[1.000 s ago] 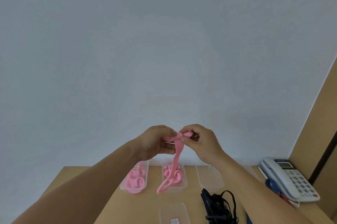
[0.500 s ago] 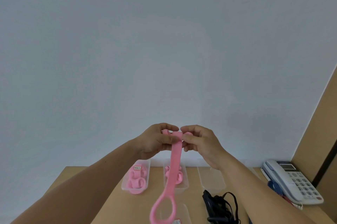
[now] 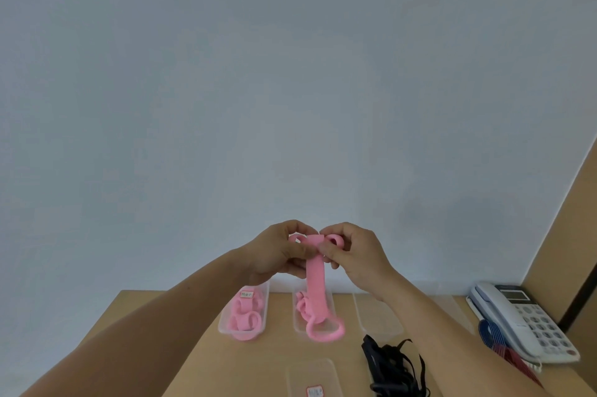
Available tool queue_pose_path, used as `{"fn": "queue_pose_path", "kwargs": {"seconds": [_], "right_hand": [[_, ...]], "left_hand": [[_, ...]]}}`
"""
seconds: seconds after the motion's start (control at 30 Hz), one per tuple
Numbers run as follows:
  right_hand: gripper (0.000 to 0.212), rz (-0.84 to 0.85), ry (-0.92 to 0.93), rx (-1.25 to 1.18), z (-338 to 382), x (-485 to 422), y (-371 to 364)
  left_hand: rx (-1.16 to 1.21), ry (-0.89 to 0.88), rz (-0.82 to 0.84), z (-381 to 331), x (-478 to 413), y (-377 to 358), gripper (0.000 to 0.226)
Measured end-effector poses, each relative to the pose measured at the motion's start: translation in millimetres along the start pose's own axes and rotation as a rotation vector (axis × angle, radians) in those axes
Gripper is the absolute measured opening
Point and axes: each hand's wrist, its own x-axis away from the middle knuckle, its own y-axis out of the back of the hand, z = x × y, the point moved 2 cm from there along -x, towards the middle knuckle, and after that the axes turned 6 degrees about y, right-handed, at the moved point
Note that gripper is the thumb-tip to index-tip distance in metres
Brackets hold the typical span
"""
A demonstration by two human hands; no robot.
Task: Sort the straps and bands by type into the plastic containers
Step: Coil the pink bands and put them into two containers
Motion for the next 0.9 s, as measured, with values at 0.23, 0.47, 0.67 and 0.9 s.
{"fn": "queue_pose_path", "kwargs": {"seconds": [0.23, 0.47, 0.67, 0.9], "right_hand": [[0.023, -0.019, 0.078, 0.08, 1, 0, -2], [0.024, -0.013, 0.072, 0.062, 0, 1, -2], [0.008, -0.017, -0.059, -0.24, 4, 1, 9], [0.018, -0.005, -0.138, -0.179, -2, 2, 11]], "left_hand": [[0.017, 0.059, 0.01, -2, 0, -3, 0.02], [0.127, 0.046, -0.014, -4, -2, -5, 0.016], [0.236, -0.018, -0.016, -5, -1, -6, 0.025], [0.142, -0.043, -0.07, -5, -5, -10, 0.032]]}}
